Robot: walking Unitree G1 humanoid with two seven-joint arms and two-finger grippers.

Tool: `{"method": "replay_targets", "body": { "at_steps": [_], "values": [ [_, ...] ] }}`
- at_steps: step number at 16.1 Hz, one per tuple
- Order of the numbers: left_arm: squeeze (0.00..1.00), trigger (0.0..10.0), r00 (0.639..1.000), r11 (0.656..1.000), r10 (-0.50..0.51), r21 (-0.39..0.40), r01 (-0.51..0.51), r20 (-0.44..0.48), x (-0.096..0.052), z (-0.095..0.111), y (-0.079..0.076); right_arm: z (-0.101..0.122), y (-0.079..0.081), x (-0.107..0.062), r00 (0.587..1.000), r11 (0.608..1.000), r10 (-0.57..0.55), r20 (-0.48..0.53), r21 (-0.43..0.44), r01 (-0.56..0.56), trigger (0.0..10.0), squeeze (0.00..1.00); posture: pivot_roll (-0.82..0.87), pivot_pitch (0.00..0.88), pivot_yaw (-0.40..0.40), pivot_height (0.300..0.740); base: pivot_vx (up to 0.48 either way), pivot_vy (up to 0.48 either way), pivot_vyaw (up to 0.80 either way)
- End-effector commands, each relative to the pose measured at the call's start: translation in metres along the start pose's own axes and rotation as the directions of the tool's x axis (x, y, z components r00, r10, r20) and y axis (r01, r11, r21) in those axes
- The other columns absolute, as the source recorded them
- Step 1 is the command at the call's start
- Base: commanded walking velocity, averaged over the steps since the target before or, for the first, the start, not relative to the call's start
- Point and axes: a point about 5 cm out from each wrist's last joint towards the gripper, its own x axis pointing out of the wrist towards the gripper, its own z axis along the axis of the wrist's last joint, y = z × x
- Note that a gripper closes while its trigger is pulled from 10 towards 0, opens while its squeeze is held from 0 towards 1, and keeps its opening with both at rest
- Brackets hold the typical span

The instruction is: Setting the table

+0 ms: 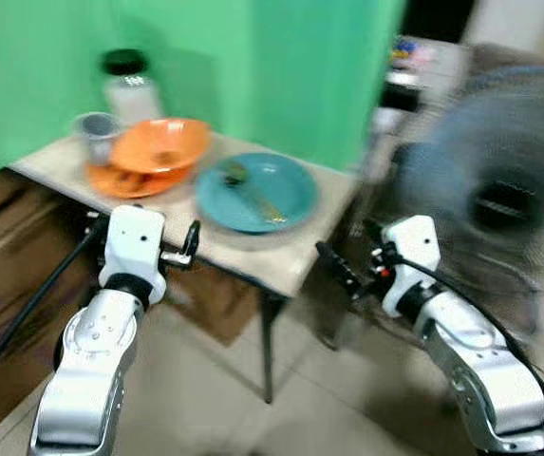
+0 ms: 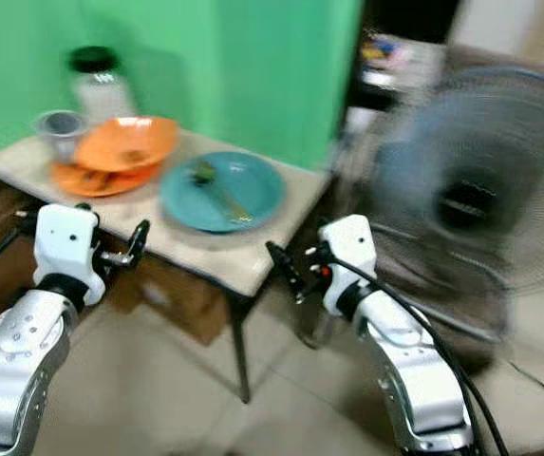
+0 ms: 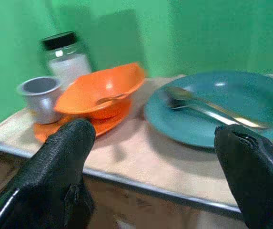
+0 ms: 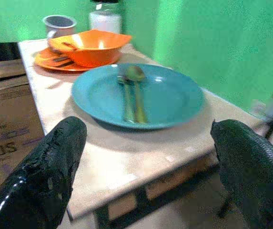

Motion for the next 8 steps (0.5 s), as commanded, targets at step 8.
{"method": "replay_targets", "body": {
  "at_steps": [8],
  "values": [
    [0.00, 10.0, 0.999, 0.999, -0.030, 0.019, 0.031, -0.028, -0.009, -0.004, 0.000, 0.005, 0.006, 0.012, 0.999, 0.998, 0.051, 0.008, -0.037, -0.051, 10.0, 0.93, 0.16, 0.000, 0.024, 0.740, 0.292, 0.000, 0.09]
  ]
}}
